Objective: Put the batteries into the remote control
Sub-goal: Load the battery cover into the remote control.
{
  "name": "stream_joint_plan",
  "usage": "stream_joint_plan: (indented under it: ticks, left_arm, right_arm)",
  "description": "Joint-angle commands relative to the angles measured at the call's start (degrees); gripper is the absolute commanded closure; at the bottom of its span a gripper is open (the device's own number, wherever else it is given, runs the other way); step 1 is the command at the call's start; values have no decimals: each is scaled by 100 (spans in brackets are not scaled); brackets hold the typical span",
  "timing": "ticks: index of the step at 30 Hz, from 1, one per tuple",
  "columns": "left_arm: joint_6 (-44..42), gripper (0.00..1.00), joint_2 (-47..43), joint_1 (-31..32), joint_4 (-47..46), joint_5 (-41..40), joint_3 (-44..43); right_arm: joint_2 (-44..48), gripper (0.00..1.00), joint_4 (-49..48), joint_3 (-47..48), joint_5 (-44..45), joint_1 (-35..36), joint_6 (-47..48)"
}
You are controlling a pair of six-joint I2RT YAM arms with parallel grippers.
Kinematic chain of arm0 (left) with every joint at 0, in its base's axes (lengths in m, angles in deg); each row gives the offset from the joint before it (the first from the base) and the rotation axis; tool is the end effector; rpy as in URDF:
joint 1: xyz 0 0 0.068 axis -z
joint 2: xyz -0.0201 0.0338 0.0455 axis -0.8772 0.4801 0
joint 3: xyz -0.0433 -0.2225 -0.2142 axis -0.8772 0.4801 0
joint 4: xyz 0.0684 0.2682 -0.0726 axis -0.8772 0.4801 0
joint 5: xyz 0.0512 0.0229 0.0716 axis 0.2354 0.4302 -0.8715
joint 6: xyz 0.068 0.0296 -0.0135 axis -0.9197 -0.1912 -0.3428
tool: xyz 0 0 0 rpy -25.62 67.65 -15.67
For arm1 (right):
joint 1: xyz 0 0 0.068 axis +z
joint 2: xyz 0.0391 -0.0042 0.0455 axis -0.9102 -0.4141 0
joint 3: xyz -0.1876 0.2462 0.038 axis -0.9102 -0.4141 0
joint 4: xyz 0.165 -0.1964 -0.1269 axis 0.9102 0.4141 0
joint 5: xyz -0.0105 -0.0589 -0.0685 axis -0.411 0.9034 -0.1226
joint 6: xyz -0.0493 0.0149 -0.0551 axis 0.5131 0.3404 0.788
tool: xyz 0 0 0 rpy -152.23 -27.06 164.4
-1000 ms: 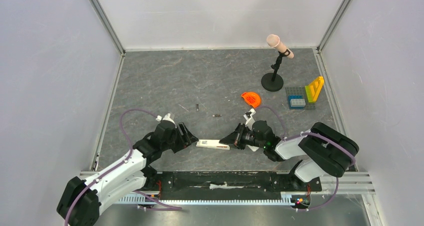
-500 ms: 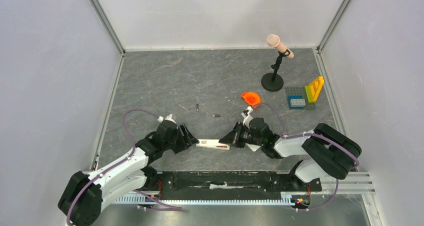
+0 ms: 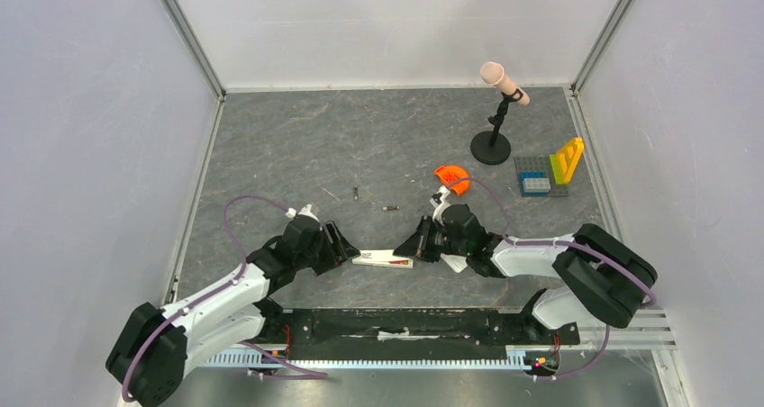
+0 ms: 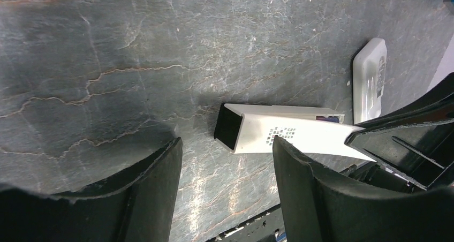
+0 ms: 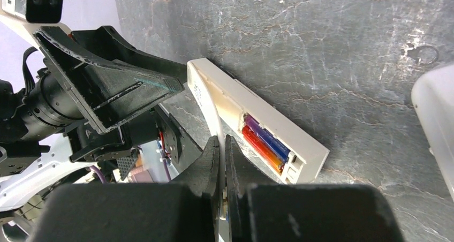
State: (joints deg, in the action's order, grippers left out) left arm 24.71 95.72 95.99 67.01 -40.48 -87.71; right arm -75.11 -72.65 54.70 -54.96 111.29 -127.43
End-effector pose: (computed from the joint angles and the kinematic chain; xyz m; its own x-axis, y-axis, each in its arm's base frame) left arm 0.1445 -0.1071 0.1423 -0.8397 -0.4313 -0.3299 -0.1520 0.7700 -0.6197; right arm 0.1833 0.2156 0.1410 -0.9342 0.3108 -0.1751 0.0118 0.5176 0.8556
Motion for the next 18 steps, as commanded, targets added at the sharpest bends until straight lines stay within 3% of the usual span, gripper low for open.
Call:
stream_joint_plan:
  ticks: [1, 18]
  left_arm:
    - [-125, 32, 134, -29, -13, -41, 31]
    - [-156, 34, 239, -31, -24, -86, 39]
  right_arm:
    - [58, 100, 1136, 233, 401, 3, 448]
    - [181, 100, 1578, 147, 673, 3, 672]
